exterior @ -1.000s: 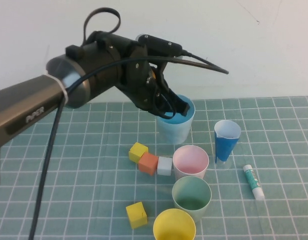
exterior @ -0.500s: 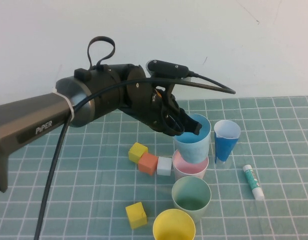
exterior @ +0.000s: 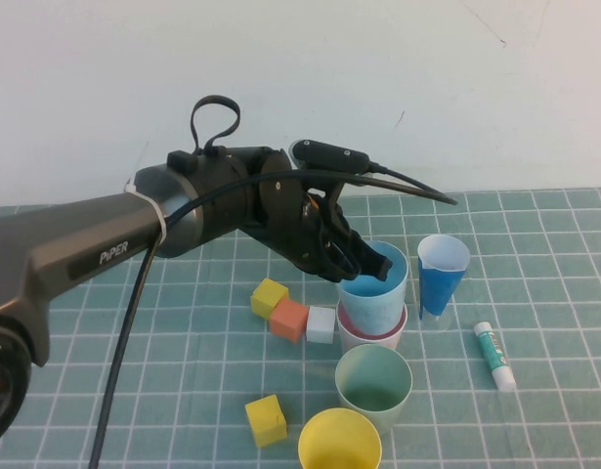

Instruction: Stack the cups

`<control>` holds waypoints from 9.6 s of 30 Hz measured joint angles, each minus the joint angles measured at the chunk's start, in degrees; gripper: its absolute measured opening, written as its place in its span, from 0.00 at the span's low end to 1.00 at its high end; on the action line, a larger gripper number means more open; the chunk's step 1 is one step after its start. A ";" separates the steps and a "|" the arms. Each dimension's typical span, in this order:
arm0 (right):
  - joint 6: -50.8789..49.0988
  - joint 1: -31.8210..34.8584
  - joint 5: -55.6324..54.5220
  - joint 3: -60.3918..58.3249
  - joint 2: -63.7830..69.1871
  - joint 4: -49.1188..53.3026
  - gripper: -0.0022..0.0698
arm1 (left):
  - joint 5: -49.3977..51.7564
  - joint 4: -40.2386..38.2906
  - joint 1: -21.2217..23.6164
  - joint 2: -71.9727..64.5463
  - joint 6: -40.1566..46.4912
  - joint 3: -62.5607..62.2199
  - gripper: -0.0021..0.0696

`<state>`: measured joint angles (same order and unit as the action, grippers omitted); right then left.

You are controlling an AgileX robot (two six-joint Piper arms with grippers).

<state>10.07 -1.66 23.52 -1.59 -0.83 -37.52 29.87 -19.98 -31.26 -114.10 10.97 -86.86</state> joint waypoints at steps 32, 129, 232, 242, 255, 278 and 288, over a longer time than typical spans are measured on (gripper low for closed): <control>18.47 0.00 15.06 11.58 7.70 -8.01 0.03 | -0.77 -0.64 5.20 54.53 1.29 32.89 0.03; 2.76 -35.17 34.01 79.28 97.88 33.13 0.05 | 6.50 7.57 5.24 84.08 9.71 56.63 0.03; 9.37 -32.11 46.44 111.86 117.47 42.68 0.28 | 2.13 8.81 5.24 84.16 9.69 58.88 0.03; 16.58 -32.11 46.29 111.22 97.73 34.72 0.07 | 4.80 8.81 5.24 84.16 9.69 58.88 0.03; 22.54 -32.11 20.56 75.11 70.27 29.26 0.06 | 5.25 8.84 5.24 84.16 9.69 58.88 0.03; 19.00 -32.11 46.55 57.06 44.05 39.87 0.06 | 5.35 8.93 5.24 84.16 9.80 58.88 0.03; 16.81 -32.11 20.96 37.95 28.38 41.53 0.06 | 5.35 8.93 5.24 84.16 9.80 58.88 0.03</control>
<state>26.88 -33.76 44.48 36.36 27.55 4.02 35.21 -11.05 -26.02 -29.94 20.76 -27.98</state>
